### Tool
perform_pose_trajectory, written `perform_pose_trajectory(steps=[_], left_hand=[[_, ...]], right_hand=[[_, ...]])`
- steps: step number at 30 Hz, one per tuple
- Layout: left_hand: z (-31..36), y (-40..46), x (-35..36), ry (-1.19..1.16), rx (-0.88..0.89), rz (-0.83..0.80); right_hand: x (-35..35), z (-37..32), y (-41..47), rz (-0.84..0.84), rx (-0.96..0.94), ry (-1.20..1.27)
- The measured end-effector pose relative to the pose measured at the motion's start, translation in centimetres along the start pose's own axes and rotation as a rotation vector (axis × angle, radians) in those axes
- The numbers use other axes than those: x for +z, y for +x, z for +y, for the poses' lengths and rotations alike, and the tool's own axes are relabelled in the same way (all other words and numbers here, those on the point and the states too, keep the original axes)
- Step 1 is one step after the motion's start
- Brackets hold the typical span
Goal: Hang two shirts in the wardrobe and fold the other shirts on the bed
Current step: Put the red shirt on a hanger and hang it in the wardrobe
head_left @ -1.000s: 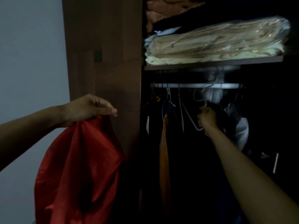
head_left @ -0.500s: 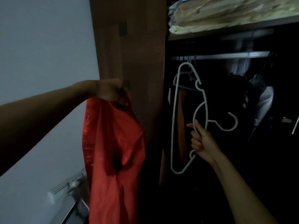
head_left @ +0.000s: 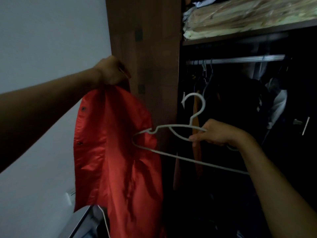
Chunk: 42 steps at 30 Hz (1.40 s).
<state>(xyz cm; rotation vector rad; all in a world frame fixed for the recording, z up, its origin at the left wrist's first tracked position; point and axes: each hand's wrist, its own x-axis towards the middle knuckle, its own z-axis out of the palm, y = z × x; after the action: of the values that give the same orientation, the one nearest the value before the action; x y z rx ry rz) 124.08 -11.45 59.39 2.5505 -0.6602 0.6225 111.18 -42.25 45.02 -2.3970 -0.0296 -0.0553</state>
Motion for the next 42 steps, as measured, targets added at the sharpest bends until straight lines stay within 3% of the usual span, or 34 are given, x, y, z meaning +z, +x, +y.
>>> perform_pose_trajectory(steps=[3, 6, 9, 11, 15, 19, 21, 23, 27, 30, 33, 34, 38, 42], left_hand=[[2.1, -0.9, 0.6, -0.306, 0.023, -0.028], [4.5, -2.1, 0.7, -0.619, 0.073, -0.063], [5.1, -3.6, -0.4, -0.778, 0.15, -0.121], [4.0, -4.5, -1.7, -0.605, 0.215, -0.16], [0.8, -5.9, -3.5, 0.177, 0.355, -0.202], [-1.0, -6.4, -3.4, 0.806, 0.381, -0.209], [-1.9, -6.1, -3.7, 0.955, 0.49, -0.191], [-2.9, -6.2, -3.8, 0.858, 0.542, -0.201], [-4.9, -6.9, -3.6, 0.699, 0.378, -0.254], [-6.3, -6.9, -4.4, 0.659, 0.252, -0.209], [-8.4, -6.8, -5.8, 0.567, 0.128, -0.092], [-9.2, -6.9, -6.2, 0.541, 0.104, -0.05], [-9.9, -7.1, -6.5, 0.418, 0.111, 0.101], [-8.6, -7.1, -6.9, 0.4, 0.127, 0.115]], right_hand=[[4.5, -2.1, 1.6, -0.074, -0.109, 0.019], [9.7, -3.4, 3.6, -0.162, -0.178, 0.254], [11.8, -3.6, 4.7, -0.166, -0.195, 0.503], [12.3, -3.6, 5.2, -0.117, -0.214, 0.647], [13.0, -4.4, 6.5, 0.009, -0.225, 0.843], [14.1, -5.6, 7.5, -0.042, -0.275, 0.832], [14.6, -5.8, 7.9, -0.078, -0.302, 0.826], [14.7, -5.8, 8.1, -0.117, -0.325, 0.82], [13.4, -6.1, 8.7, -0.128, -0.315, 0.673], [12.4, -5.4, 9.3, 0.088, -0.196, 0.528], [13.8, -3.9, 7.8, 0.481, -0.103, 0.333], [14.5, -3.7, 6.7, 0.526, -0.11, 0.275], [18.5, -4.2, 5.5, 0.272, 0.013, 0.199], [21.1, -4.6, 9.5, -0.003, 0.079, 0.531]])
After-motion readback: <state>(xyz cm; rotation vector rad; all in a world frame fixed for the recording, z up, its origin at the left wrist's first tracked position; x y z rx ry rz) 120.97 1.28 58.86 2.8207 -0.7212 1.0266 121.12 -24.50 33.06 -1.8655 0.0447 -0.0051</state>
